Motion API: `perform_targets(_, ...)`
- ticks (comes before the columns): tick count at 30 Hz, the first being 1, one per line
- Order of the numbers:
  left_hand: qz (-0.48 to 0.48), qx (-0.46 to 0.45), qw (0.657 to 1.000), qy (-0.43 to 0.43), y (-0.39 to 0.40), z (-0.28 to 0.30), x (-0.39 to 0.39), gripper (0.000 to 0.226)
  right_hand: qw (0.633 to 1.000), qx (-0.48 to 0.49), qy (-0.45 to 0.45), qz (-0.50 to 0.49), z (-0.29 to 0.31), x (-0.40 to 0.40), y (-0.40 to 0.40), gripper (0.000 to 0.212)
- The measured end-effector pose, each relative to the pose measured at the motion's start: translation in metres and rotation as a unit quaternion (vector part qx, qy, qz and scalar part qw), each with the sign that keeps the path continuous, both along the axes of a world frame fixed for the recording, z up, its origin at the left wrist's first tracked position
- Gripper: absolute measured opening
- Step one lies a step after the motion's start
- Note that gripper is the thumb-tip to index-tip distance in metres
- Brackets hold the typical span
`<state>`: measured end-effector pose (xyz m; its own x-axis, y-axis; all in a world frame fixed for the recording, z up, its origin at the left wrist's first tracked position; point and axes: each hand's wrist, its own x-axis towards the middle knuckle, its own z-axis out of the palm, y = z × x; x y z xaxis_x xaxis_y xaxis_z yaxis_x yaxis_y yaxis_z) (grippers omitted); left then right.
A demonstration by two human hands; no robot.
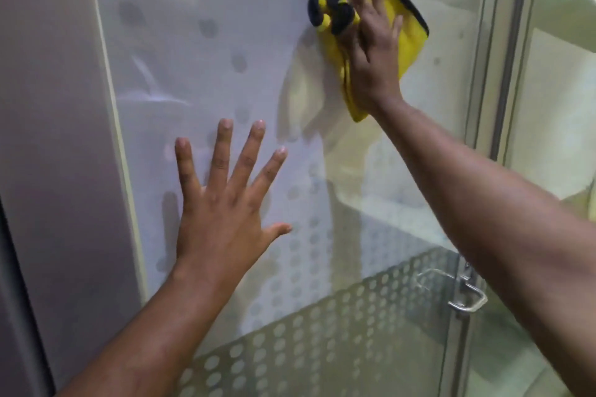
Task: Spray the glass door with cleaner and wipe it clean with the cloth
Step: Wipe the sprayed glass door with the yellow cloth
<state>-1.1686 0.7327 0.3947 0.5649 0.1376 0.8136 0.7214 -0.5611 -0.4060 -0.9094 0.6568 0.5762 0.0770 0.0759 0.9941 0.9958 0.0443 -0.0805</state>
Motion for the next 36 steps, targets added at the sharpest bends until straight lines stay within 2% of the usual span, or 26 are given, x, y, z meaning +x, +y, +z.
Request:
perform_targets(3,0.006,0.000,1.000,0.003,-0.002,0.001,0.000,0.116,0.973,0.092,0.211,0.019,-0.050,0.008,-0.004,0.063)
perform_targets(5,0.004,0.004,1.000,0.000,-0.001,0.001,0.000,0.117,0.949,0.135,0.284,0.023,-0.093,-0.007,0.000,0.077)
perform_targets(7,-0.004,0.002,1.000,-0.004,-0.002,0.000,0.000,0.117,0.955,0.123,0.269,0.035,-0.144,-0.032,0.007,0.079)
perform_targets(11,-0.010,0.006,1.000,-0.006,0.000,0.000,0.001,0.118,0.991,0.008,0.130,0.021,-0.229,-0.042,0.005,0.069)
perform_targets(13,-0.020,0.004,1.000,-0.010,0.001,0.000,0.001,0.118,0.995,-0.020,0.098,0.005,-0.229,-0.013,-0.008,0.063)
perform_targets(14,-0.021,0.002,1.000,-0.011,0.001,0.000,0.000,0.119,0.992,-0.020,0.128,0.002,-0.219,0.005,-0.014,0.065)
perform_targets(15,-0.020,0.000,1.000,-0.010,0.000,0.000,0.000,0.119,0.982,0.005,0.190,-0.003,-0.204,0.023,-0.021,0.070)
perform_targets(17,-0.014,-0.002,1.000,-0.011,-0.001,0.000,0.000,0.120,0.937,0.082,0.340,-0.003,-0.163,0.051,-0.037,0.078)
perform_targets(18,-0.008,-0.003,1.000,-0.011,-0.002,0.000,0.000,0.120,0.917,0.098,0.386,0.005,-0.143,0.058,-0.041,0.077)
perform_targets(19,-0.002,-0.003,1.000,-0.010,-0.003,0.000,0.001,0.121,0.913,0.100,0.396,0.014,-0.126,0.058,-0.043,0.077)
perform_targets(21,0.008,-0.007,1.000,-0.010,-0.003,0.000,0.003,0.122,0.938,0.081,0.337,0.025,-0.108,0.046,-0.034,0.078)
perform_targets(24,0.019,-0.022,1.000,-0.010,-0.008,0.003,0.004,0.123,0.986,0.019,0.162,0.032,-0.103,0.007,-0.014,0.071)
perform_targets(26,0.022,-0.033,0.999,-0.015,-0.012,0.005,0.006,0.123,0.998,-0.035,0.040,0.022,-0.100,-0.016,-0.003,0.062)
perform_targets(29,0.033,-0.044,0.998,-0.021,-0.017,0.009,0.009,0.127,0.989,-0.080,-0.126,-0.019,-0.082,-0.029,0.002,0.055)
perform_targets(32,0.050,-0.051,0.997,-0.021,-0.021,0.011,0.010,0.129,0.960,-0.109,-0.254,-0.055,-0.059,-0.012,-0.001,0.053)
perform_targets(34,0.064,-0.054,0.996,-0.018,-0.024,0.011,0.010,0.129,0.943,-0.123,-0.303,-0.055,-0.043,0.010,-0.010,0.052)
perform_targets(36,0.073,-0.058,0.996,-0.016,-0.026,0.011,0.009,0.129,0.951,-0.108,-0.288,-0.040,-0.034,0.038,-0.021,0.051)
